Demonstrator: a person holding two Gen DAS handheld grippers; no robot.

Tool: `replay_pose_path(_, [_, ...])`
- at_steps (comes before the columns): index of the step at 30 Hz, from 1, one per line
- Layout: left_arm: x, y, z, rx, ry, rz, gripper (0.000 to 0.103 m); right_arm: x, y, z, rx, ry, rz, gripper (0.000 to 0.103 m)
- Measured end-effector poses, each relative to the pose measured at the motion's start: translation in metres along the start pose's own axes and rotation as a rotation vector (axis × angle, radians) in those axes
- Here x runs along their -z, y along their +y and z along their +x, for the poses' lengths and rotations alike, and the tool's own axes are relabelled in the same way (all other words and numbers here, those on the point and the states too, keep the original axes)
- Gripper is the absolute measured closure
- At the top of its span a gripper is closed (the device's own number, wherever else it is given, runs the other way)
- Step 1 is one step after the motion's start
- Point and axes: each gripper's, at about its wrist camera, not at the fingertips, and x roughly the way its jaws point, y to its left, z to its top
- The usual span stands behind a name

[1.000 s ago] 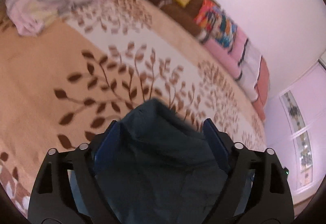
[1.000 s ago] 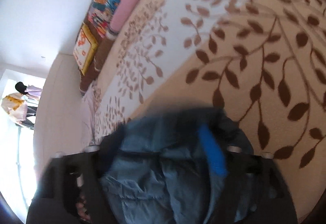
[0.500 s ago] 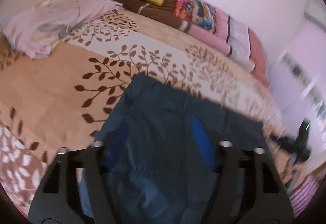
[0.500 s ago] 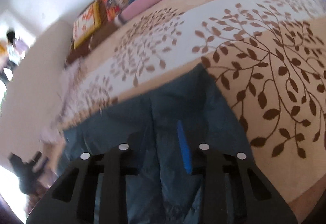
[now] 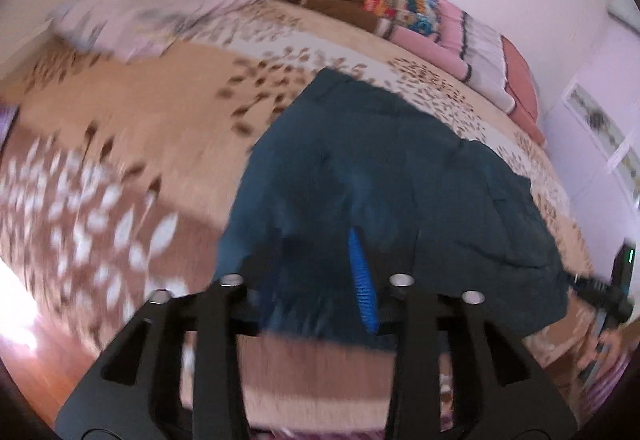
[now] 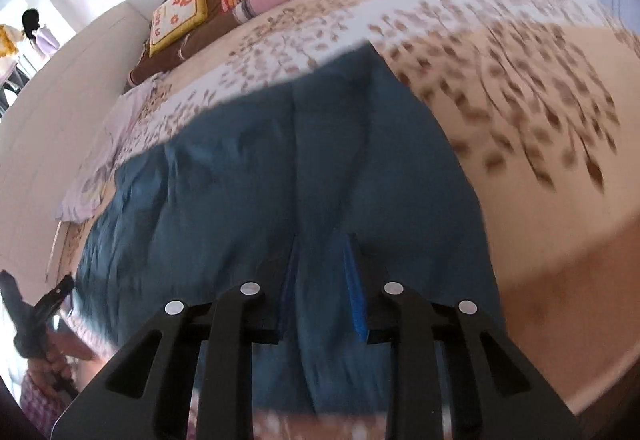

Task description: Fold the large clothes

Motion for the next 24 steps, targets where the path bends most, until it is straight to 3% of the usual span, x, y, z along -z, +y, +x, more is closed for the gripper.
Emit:
replay_pose_path(4, [0.028,0.021,-0.013,0.041,0.028,-0.125,0.030,0.044,-0.018,-0.027,-0.041,0.028,0.075,0.076])
replay_pose_path(7, [0.043,0.028,-0.013,0.089,0.038,-0.183,0.020,0.067,-0.034,-0.031,-0.094,0.076,0.157,0.076])
replay_pose_path(8, [0.046,0.028,-0.011,0.102,0.039,-0.201,0.016,0.074,-0.041,-0.029,-0.121,0.099,0.200,0.068])
replay_pose_path(9, [0.047,0.028,-0.008,0.120,0.044,-0.218,0.015,0.078,-0.046,-0.027,-0.132,0.107,0.237,0.037])
replay_pose_path(10, [0.048,0.027,-0.004,0.151,0.051,-0.245,0.014,0.082,-0.050,-0.028,-0.147,0.092,0.278,0.020])
replay_pose_path(14, [0.042,0.018,0.016,0.205,0.063,-0.319,0.010,0.084,-0.057,-0.027,-0.241,0.041,0.371,0.020])
replay_pose_path(19, [0.036,0.017,0.055,0.180,0.117,-0.421,0.010,0.073,-0.056,-0.008,-0.246,0.052,0.413,0.018])
replay_pose_path(24, [0.031,0.018,0.078,0.161,0.121,-0.482,0.010,0.061,-0.060,0.015,-0.253,0.047,0.475,0.017])
